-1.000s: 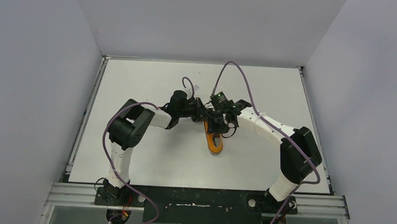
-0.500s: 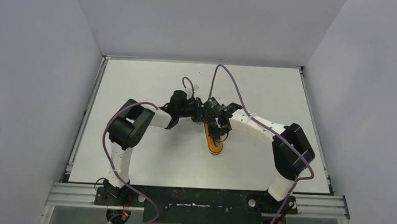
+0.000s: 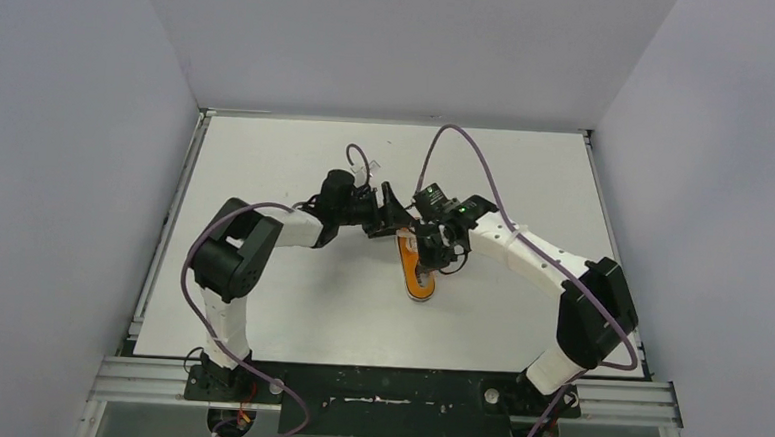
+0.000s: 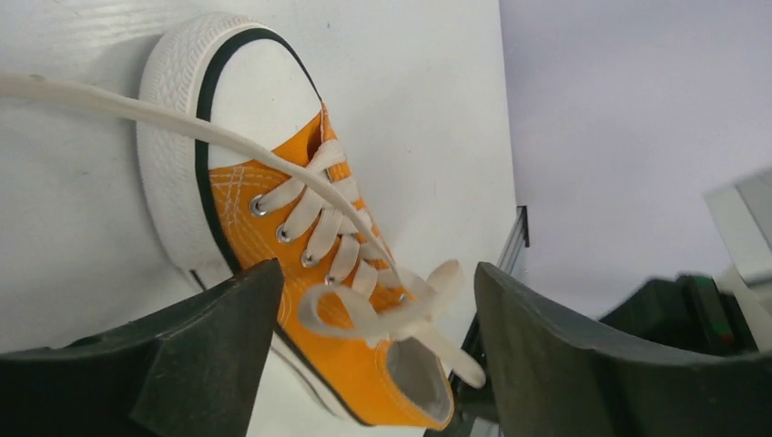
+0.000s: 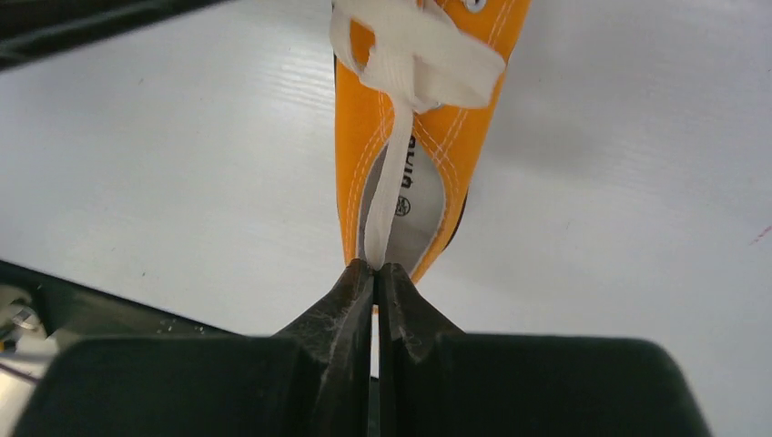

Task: Tie the shoes

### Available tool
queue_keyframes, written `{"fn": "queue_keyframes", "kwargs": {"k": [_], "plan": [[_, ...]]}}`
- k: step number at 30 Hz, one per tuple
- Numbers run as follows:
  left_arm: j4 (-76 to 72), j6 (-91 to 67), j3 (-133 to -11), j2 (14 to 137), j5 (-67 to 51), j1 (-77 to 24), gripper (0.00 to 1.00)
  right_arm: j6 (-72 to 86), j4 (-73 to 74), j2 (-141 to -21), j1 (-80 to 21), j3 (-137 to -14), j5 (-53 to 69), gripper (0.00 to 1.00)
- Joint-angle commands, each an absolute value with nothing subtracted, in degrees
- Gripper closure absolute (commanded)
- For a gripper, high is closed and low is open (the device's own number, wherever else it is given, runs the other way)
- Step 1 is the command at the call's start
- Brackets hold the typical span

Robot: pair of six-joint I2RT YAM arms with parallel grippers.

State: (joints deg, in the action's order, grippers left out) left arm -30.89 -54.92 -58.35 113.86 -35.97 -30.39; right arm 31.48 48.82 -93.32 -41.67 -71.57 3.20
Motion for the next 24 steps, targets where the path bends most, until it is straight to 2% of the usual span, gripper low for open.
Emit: {"fn": "queue_keyframes", "kwargs": {"k": [1, 3, 8, 12, 18, 24], "plan": [[-21.41, -47.99, -56.63, 103.48, -36.85, -26.28, 0.20, 28.91, 50.61, -88.65, -37.11, -68.56, 17.91, 1.00], [-14.94, -44.83, -55.83, 100.33, -35.52, -24.10, 0.14, 28.00, 50.58, -87.44, -36.58, -67.60, 22.61, 1.00], [3.87, -39.41, -61.43, 100.45, -30.13, -22.43, 0.16, 28.60, 55.15, -84.47, -36.20, -68.25, 25.07, 1.00], [4.63, -43.06, -68.06, 107.19, -27.23, -23.00, 0.17, 30.06, 58.60, -81.94, -36.04, -67.72, 24.46, 1.00], [6.55, -46.63, -81.43, 117.78, -26.15, -24.22, 0.14, 29.84, 63.25, -77.94, -34.33, -68.48, 22.50, 1.00], [18.57, -45.86, -89.52, 122.86, -19.50, -24.82, 0.20, 28.46, 64.58, -75.11, -31.92, -69.64, 20.02, 1.00]]}}
